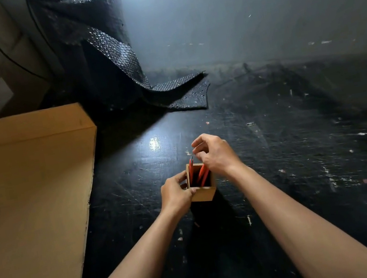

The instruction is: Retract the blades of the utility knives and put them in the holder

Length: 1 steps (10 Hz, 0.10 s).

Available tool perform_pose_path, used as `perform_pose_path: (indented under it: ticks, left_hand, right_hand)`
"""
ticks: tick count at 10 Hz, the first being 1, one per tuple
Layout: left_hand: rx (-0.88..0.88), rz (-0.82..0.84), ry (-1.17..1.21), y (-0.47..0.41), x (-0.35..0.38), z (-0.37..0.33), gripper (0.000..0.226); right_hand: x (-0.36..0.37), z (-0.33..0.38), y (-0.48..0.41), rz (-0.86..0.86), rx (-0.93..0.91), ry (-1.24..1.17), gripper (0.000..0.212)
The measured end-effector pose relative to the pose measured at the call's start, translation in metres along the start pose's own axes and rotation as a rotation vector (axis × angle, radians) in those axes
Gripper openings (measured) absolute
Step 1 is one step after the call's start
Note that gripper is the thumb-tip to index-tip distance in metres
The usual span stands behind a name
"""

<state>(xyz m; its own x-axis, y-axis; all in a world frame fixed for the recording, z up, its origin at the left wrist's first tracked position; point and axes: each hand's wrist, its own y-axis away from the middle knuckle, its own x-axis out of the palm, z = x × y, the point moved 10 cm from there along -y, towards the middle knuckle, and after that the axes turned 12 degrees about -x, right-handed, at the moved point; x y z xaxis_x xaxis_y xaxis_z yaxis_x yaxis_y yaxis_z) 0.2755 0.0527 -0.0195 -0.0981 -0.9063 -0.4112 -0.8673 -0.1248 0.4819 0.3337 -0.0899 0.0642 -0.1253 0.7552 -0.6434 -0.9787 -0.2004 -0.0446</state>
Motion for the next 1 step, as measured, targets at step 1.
perform_pose_path:
  ticks: [1]
  left_hand:
    - [-0.037,-0.027,0.035,0.0095,-0.0073,0.0038,0.053]
  right_hand:
    - [-0.0176,0.0122,0.0083,-0.056,-0.028,-0.013,0.020]
